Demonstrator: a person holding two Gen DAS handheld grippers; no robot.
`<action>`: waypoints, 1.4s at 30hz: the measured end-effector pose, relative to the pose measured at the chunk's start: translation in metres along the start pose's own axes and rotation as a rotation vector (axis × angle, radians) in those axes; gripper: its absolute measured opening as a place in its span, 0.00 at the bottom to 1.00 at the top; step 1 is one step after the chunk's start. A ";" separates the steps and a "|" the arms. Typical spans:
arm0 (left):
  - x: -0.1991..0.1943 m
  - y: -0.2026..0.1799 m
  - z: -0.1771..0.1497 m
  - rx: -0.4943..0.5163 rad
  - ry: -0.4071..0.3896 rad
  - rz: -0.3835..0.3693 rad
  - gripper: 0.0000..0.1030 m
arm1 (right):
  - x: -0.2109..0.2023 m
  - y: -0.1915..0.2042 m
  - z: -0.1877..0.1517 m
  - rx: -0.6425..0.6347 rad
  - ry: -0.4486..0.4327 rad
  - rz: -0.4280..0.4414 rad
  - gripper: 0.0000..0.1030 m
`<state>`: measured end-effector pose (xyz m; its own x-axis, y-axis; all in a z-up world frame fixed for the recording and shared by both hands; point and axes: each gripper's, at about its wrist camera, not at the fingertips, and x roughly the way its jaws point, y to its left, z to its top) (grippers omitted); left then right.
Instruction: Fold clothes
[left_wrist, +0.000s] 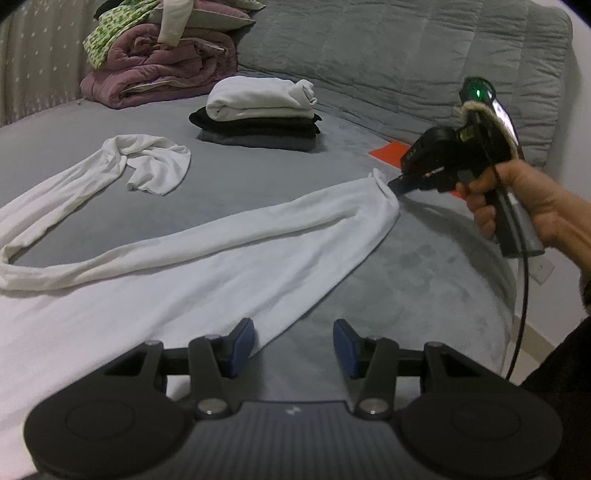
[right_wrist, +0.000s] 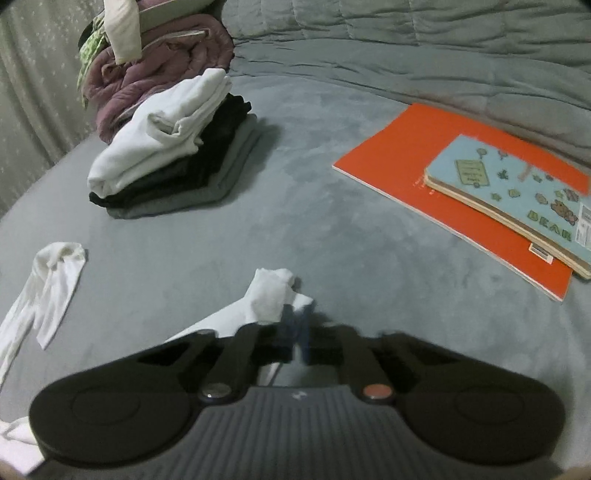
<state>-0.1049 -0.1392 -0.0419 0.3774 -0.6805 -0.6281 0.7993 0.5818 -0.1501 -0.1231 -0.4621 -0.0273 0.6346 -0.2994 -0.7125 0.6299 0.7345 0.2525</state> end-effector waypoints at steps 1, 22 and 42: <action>0.001 -0.001 0.000 0.012 0.000 0.009 0.44 | -0.004 -0.002 0.001 0.007 -0.011 -0.001 0.00; -0.014 -0.001 0.006 0.054 0.023 0.009 0.01 | -0.034 -0.016 -0.002 -0.133 0.020 -0.162 0.00; -0.012 0.010 0.004 0.030 0.032 -0.016 0.28 | -0.004 0.007 -0.003 -0.321 -0.075 0.026 0.37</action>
<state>-0.0996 -0.1275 -0.0326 0.3493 -0.6747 -0.6502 0.8193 0.5567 -0.1376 -0.1224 -0.4544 -0.0250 0.6875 -0.3136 -0.6550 0.4478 0.8931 0.0424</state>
